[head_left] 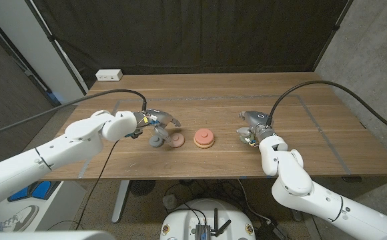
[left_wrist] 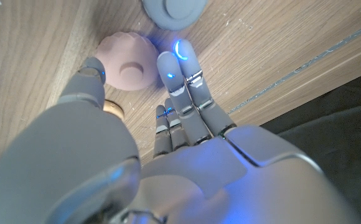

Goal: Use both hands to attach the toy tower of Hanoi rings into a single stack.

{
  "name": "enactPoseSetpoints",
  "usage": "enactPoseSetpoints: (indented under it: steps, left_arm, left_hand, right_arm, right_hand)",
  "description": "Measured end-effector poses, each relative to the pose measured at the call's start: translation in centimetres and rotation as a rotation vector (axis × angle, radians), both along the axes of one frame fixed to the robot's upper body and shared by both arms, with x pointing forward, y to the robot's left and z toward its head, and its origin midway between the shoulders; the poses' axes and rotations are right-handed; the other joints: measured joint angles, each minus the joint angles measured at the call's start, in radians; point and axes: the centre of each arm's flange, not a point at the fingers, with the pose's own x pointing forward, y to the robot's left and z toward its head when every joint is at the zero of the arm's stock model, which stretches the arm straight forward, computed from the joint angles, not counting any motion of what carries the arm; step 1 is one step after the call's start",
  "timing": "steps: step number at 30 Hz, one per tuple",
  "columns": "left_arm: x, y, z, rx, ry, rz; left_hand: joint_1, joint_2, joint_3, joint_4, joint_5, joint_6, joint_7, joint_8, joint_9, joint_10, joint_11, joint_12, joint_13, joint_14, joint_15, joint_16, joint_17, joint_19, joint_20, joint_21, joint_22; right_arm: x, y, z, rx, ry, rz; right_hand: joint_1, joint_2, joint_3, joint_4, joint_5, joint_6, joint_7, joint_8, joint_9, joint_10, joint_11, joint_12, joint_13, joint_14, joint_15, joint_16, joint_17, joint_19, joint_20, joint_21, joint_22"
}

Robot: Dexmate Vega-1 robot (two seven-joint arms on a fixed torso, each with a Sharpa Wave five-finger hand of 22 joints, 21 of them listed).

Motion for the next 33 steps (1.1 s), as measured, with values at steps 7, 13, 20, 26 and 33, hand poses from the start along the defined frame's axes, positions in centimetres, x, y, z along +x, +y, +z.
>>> enactPoseSetpoints:
  steps: [7, 13, 20, 26, 33]
  left_arm:
    - [0.2, -0.1, -0.2, 0.019, -0.003, 0.015]
    - [0.4, -0.2, -0.6, 0.024, -0.01, 0.02]
    - [0.7, -0.3, -1.0, 0.022, -0.014, 0.019]
    - [0.8, -0.4, -1.3, 0.024, -0.015, 0.012]
    - [0.9, -0.5, -1.8, 0.017, -0.023, 0.004]
  left_hand:
    - [-0.006, -0.006, -0.004, 0.004, 0.0, -0.009, 0.002, 0.0, 0.0, -0.003, 0.0, -0.002, 0.0, -0.009, 0.002, 0.0, -0.004, -0.002, 0.002, 0.0, 0.0]
    - [-0.006, -0.006, -0.007, 0.001, 0.0, -0.009, 0.002, 0.0, 0.0, -0.003, 0.0, -0.002, 0.0, -0.009, 0.002, 0.0, -0.005, -0.001, 0.002, 0.0, 0.0]
    - [-0.006, -0.006, -0.007, 0.001, 0.0, -0.008, 0.001, 0.004, 0.0, 0.001, -0.004, 0.002, 0.0, -0.009, 0.002, 0.003, -0.005, -0.001, 0.002, 0.0, 0.0]
    - [-0.006, -0.006, -0.007, 0.001, 0.0, -0.003, -0.004, 0.004, 0.0, 0.006, -0.009, 0.004, 0.0, -0.009, 0.002, 0.004, -0.007, -0.001, 0.001, 0.0, 0.003]
    - [-0.006, -0.006, -0.007, 0.001, 0.0, 0.019, -0.011, 0.012, 0.0, 0.021, -0.016, 0.012, 0.0, -0.009, 0.002, 0.007, -0.009, -0.001, 0.002, 0.0, 0.003]
  right_arm:
    - [0.1, 0.1, 0.1, 0.0, 0.001, -0.002]
    - [0.2, 0.2, 0.1, 0.001, 0.002, -0.003]
    - [0.2, 0.2, 0.1, 0.001, -0.001, -0.005]
    - [0.1, 0.2, 0.3, 0.0, -0.006, -0.007]
    - [0.1, 0.2, 0.4, -0.003, -0.006, -0.008]
  right_hand:
    - [0.0, 0.0, 0.001, -0.001, 0.0, 0.0, 0.0, 0.0, 0.0, 0.004, 0.004, 0.0, 0.0, 0.0, 0.0, 0.0, 0.0, 0.0, 0.0, 0.0, 0.0]
    - [0.0, 0.0, 0.001, -0.001, 0.0, 0.0, 0.0, 0.0, 0.0, 0.007, 0.0, 0.0, 0.0, 0.0, 0.0, 0.0, 0.0, 0.0, 0.0, 0.0, 0.0]
    - [0.0, 0.0, 0.001, -0.001, 0.0, 0.0, 0.0, 0.0, 0.0, 0.011, -0.004, 0.0, 0.005, 0.0, 0.0, 0.0, 0.0, 0.0, 0.0, 0.0, 0.0]
    - [0.0, 0.0, 0.001, -0.001, 0.0, 0.004, 0.004, 0.0, 0.0, 0.011, -0.004, 0.0, 0.005, 0.0, 0.0, 0.0, 0.0, 0.0, 0.0, 0.0, 0.0]
    - [0.0, 0.0, 0.001, -0.001, 0.0, 0.004, 0.004, -0.004, 0.003, 0.011, -0.004, 0.0, 0.005, 0.0, 0.0, 0.0, 0.0, 0.0, 0.0, 0.0, 0.0]
